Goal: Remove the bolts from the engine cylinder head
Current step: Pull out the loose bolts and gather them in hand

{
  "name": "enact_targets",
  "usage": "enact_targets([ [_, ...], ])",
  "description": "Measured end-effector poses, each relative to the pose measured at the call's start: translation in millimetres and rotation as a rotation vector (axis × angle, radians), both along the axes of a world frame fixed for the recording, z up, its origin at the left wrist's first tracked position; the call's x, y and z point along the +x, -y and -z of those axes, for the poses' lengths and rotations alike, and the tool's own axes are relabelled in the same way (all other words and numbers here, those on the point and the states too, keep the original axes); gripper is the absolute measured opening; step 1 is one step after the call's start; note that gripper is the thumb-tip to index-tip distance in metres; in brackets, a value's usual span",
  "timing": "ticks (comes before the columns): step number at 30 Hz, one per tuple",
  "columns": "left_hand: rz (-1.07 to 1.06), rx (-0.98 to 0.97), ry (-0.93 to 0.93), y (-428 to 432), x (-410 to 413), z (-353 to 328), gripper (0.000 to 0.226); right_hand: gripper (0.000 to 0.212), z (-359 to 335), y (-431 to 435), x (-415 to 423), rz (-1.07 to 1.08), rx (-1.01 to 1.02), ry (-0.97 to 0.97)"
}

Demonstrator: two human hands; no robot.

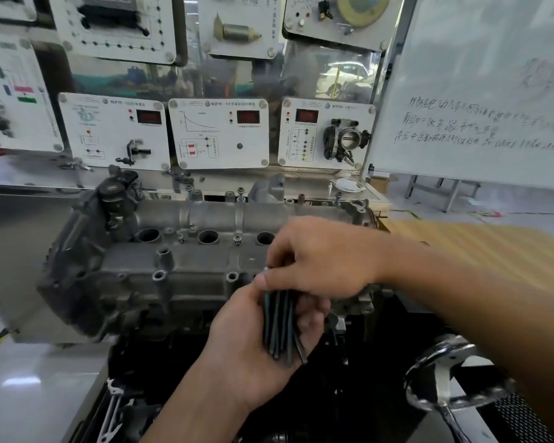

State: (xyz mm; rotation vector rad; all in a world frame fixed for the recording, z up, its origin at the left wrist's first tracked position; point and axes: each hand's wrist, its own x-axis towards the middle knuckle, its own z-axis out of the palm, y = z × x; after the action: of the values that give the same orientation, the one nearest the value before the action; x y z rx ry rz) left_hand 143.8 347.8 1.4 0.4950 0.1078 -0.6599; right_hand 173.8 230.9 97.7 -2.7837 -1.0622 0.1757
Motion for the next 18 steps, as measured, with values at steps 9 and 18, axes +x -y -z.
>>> enact_targets([
  [9,-0.103,-0.009,0.11,0,34,-61,0.044,0.048,-42,75,101,0.508,-0.03,0.409],
  [18,-0.219,0.09,0.131,5,89,-76,0.04,0.014,-20,87,145,0.427,-0.318,0.331],
])
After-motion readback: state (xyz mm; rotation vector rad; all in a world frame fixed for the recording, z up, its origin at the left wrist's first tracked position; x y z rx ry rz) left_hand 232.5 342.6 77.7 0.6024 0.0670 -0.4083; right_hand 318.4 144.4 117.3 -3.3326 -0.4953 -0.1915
